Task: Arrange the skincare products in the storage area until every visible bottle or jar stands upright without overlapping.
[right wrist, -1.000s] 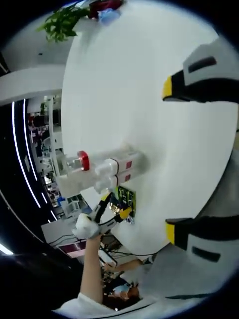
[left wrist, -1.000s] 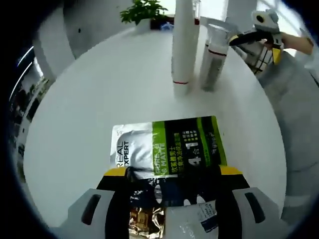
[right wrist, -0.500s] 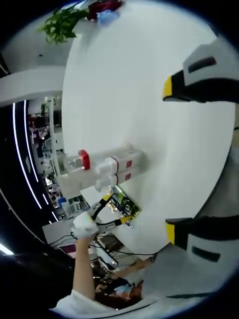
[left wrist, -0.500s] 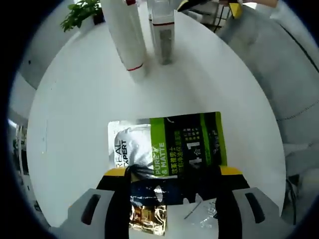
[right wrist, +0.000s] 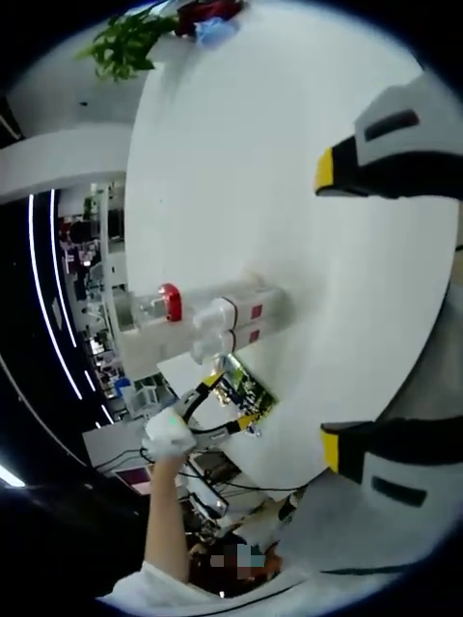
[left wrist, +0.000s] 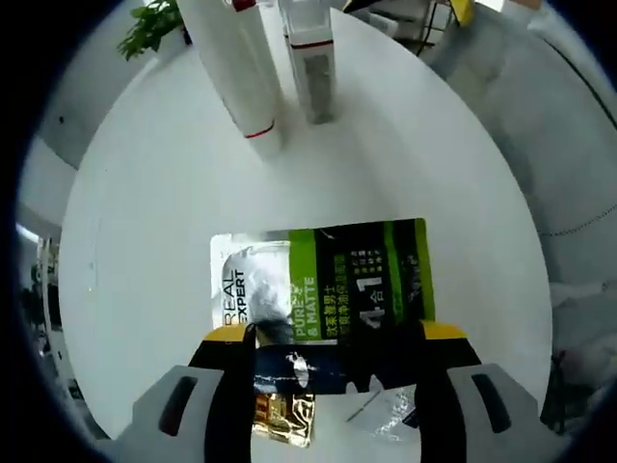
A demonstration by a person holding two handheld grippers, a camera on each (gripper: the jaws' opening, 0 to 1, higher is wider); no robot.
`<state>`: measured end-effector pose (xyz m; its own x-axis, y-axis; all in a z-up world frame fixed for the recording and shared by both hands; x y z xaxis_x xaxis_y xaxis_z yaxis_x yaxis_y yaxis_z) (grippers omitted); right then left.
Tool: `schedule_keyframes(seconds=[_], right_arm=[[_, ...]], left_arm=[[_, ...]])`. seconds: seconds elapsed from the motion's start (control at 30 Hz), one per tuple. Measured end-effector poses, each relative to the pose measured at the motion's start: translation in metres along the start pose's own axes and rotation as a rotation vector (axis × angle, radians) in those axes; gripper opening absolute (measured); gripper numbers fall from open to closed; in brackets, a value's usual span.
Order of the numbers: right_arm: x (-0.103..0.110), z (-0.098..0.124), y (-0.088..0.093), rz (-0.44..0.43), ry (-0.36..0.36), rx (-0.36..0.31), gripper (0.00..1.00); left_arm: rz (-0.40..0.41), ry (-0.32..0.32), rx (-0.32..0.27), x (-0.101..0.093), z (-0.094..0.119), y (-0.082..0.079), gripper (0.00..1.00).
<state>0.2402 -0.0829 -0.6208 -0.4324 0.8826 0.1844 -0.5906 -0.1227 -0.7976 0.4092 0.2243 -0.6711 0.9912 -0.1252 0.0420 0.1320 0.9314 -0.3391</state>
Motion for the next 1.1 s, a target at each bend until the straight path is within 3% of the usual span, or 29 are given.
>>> schedule_keyframes(seconds=[0.1,0.2,0.27,0.4,0.47,0.6,0.67,0.7,0.77,0.9,1.1], right_arm=[[0.000,0.000,0.000,0.001,-0.006,-0.002,0.97],[0.001,-0.001,0.000,0.000,-0.015,-0.006,0.97],[0.002,-0.003,-0.002,0.002,-0.022,-0.008,0.96],[0.005,-0.008,-0.004,0.010,-0.043,-0.009,0.96],[0.006,-0.011,-0.005,0.013,-0.051,-0.008,0.96],[0.007,-0.014,-0.006,0.015,-0.063,-0.010,0.96],[0.007,-0.014,-0.006,0.015,-0.064,-0.009,0.95],[0.007,-0.015,-0.006,0.015,-0.065,-0.007,0.95],[0.006,-0.015,-0.005,0.014,-0.065,-0.004,0.95],[0.004,-0.016,-0.003,0.009,-0.065,0.000,0.95],[0.002,-0.016,-0.001,0.000,-0.060,0.001,0.95]], left_arm=[[0.155,-0.059,-0.026,-0.003,0.004,0.001,0.71],[0.300,-0.082,-0.044,-0.007,0.005,0.004,0.83],[0.388,-0.122,-0.074,-0.008,0.008,0.006,0.84],[0.662,-0.183,-0.108,-0.012,0.011,0.009,0.89],[0.791,-0.210,-0.161,-0.013,0.012,0.006,0.89],[0.905,-0.329,-0.197,-0.018,0.012,0.002,0.88],[0.954,-0.351,-0.202,-0.022,0.010,-0.002,0.91],[1.023,-0.360,-0.206,-0.026,0.007,-0.005,0.94],[1.094,-0.345,-0.188,-0.031,0.002,-0.009,0.96],[1.164,-0.416,-0.129,-0.033,-0.010,-0.012,0.97],[1.236,-0.471,-0.094,-0.032,-0.018,-0.010,0.97]])
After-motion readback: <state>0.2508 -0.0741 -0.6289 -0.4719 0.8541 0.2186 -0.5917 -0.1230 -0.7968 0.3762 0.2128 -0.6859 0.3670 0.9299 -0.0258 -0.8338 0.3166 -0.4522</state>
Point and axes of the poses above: the point that each gripper's makers call its tool centre point, and the gripper's own axes: z roughly backward along the fingers, x roughly to its left, y roughly out of its underside, the point moved 8 cm from there along z, roughly backward along the fingers
